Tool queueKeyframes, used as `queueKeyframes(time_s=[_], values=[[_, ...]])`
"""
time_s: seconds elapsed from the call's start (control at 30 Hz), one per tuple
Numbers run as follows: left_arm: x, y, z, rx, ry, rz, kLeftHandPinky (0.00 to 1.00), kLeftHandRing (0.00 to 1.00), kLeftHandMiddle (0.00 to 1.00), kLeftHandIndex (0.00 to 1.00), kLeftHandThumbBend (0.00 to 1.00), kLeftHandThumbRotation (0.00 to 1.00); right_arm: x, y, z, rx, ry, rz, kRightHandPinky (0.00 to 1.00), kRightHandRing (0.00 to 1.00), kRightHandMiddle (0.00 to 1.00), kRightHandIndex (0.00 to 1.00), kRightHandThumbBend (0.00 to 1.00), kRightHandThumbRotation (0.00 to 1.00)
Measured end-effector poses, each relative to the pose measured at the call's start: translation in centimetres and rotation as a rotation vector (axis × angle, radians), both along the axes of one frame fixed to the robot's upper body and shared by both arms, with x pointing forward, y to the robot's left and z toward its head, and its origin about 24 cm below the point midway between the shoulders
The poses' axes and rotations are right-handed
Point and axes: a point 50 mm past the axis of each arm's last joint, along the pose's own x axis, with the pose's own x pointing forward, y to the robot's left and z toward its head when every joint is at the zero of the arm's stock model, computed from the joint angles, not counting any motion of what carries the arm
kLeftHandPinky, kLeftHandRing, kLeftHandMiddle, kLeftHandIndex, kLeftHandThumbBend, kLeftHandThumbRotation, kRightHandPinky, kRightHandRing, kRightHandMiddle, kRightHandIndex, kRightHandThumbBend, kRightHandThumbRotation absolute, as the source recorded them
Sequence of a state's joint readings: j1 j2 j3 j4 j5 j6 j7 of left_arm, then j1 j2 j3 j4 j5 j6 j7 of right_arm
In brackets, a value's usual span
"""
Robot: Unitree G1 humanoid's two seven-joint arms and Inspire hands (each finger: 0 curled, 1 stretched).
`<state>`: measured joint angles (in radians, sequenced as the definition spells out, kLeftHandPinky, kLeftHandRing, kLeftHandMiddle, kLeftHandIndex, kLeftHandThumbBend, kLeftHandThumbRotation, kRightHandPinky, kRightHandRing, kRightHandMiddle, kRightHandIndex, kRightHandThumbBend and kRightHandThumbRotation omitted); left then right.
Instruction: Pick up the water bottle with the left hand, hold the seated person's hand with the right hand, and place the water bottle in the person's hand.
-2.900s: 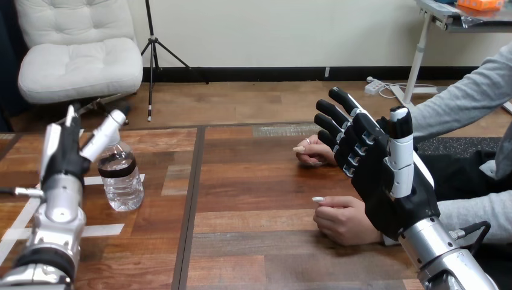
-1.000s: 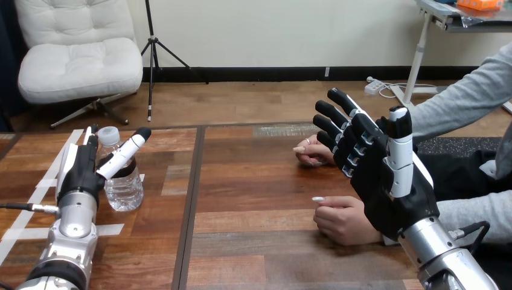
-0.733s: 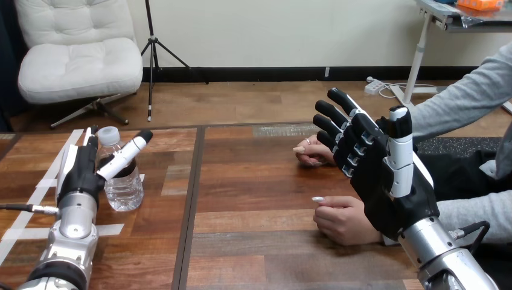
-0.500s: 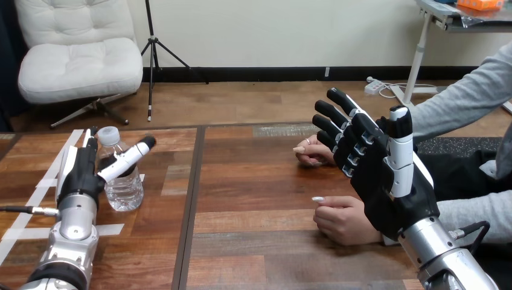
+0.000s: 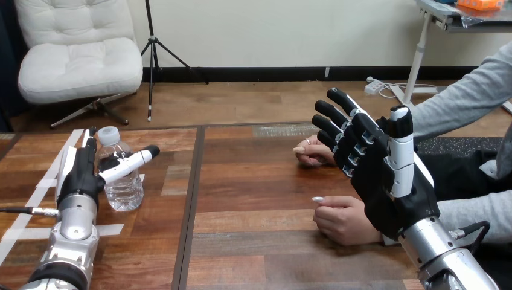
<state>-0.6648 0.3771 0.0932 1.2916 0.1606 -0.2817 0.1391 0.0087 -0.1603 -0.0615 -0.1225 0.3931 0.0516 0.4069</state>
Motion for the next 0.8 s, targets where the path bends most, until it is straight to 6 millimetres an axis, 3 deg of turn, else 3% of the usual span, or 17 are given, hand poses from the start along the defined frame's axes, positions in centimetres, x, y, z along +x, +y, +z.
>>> queueKeyframes(time_s=[0.8], values=[[-0.18, 0.15, -0.38, -0.001, 0.032, 0.04, 1.0, 1.0, 1.0, 1.0, 1.0, 0.31, -0.03, -0.03, 0.27, 0.001, -0.012, 0.0, 1.0, 0.95, 0.94, 0.95, 0.93, 1.0]])
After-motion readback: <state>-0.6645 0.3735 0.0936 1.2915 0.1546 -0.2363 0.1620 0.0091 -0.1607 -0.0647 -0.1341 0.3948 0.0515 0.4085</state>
